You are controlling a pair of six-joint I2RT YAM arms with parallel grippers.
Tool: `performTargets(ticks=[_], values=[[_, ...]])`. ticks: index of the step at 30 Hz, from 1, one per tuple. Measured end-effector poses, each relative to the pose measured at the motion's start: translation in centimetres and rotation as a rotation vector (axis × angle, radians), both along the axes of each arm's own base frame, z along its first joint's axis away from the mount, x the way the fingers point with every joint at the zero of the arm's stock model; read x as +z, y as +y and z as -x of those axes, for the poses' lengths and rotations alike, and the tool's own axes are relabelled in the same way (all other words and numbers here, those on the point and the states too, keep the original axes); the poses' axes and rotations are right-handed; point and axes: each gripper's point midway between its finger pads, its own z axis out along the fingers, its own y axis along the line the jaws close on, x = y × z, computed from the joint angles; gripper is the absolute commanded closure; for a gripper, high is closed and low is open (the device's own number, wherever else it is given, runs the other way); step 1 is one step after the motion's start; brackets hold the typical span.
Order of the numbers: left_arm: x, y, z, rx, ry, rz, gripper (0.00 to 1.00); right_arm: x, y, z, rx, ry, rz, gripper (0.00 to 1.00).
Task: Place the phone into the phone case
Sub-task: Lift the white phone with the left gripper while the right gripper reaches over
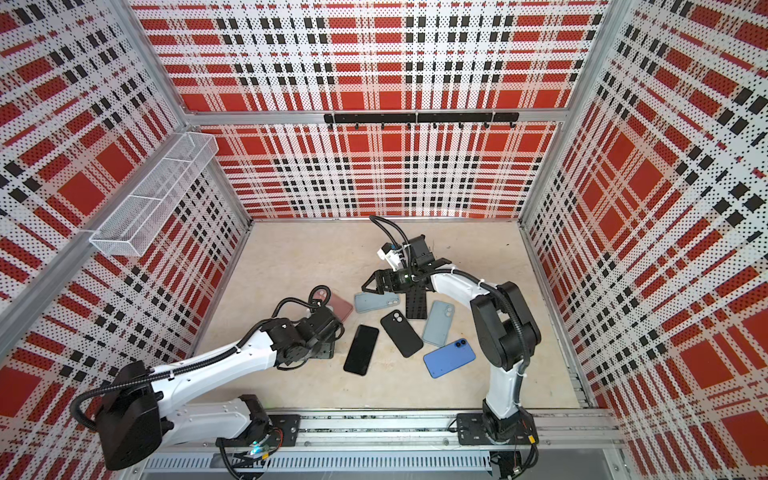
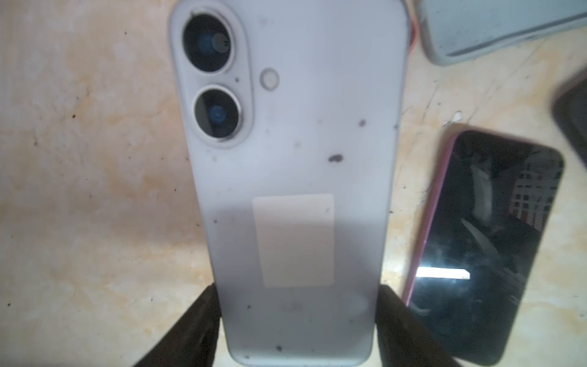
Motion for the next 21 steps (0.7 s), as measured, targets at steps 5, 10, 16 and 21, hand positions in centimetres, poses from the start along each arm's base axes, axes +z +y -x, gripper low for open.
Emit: performTargets(ticks=[5,10,16,21], values=[[0.9,-1.7,-0.8,-0.088,-0.047,0.042,0.35,1.3,1.1,1.2,0.077,-0.001,-0.102,0.02],[1.5,-3.0,-1.2,-0.165,-0.074,0.054,0.35,1.1,1.3,2.1,0.106,0.026,-0.132,0.03],[2.9,-5.0,-2.1,-0.225,-0.118,0.076,0.34,1.3,2.1,3.0,0.136,0.027,-0.152,0.06],[3.1,-6.3,-2.3,-0.261,-0.126,0.076,0.34,1.0,3.1,3.7,0.167,0.035,-0.168,0.16]])
